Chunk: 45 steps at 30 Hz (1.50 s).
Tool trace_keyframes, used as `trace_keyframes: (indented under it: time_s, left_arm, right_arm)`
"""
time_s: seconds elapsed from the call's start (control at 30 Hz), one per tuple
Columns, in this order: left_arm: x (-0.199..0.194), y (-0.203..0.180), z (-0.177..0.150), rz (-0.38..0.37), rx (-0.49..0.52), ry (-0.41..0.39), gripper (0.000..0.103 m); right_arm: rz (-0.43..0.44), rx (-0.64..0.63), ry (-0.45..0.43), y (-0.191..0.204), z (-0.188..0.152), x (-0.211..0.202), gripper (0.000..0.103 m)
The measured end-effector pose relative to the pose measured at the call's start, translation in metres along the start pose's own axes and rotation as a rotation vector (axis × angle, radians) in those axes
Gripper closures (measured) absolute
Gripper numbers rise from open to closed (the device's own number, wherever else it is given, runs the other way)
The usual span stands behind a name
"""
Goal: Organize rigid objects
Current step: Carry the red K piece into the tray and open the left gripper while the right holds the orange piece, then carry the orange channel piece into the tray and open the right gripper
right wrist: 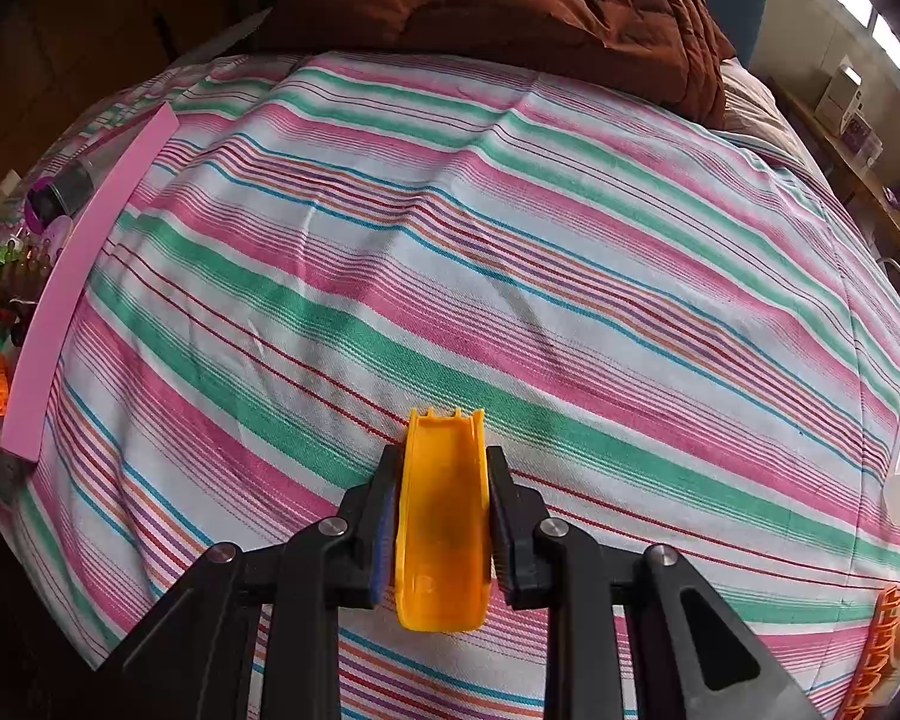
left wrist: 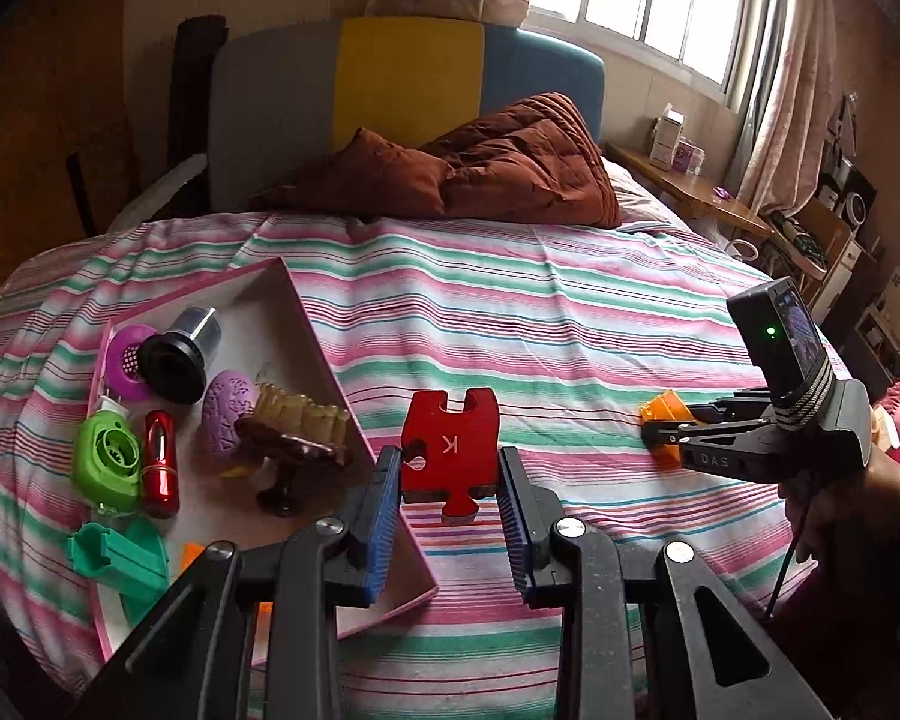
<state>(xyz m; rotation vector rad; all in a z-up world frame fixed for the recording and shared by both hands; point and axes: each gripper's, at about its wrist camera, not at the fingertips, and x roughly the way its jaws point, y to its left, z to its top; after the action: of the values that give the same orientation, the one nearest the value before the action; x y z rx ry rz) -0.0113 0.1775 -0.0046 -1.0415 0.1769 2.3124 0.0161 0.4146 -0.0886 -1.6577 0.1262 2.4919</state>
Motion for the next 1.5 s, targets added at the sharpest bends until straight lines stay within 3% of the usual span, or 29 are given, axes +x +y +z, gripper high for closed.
trace_keyframes:
  time_s: [0.57,0.93,1.17,1.3,1.5]
  left_arm:
    - [-0.012,0.112,-0.023,0.132,-0.250,0.009,0.071]
    - [0.023,0.115,-0.013,0.164,-0.241,0.053,0.070]
    - [0.014,0.111,-0.017,0.198,-0.225,0.041,0.070]
    - [0.004,0.108,-0.018,0.221,-0.213,0.019,0.060]
    - [-0.007,0.105,-0.020,0.220,-0.204,0.003,0.058]
  right_arm:
    - [-0.025,-0.016,-0.006,0.004,-0.005,-0.005,0.078]
    - [-0.023,-0.012,-0.004,0.002,-0.004,-0.005,0.078]
    - [-0.026,-0.013,-0.003,0.002,-0.003,-0.003,0.078]
    - [-0.043,0.006,0.004,0.003,0.000,-0.002,0.078]
    - [-0.075,0.061,0.002,0.004,0.001,-0.005,0.078]
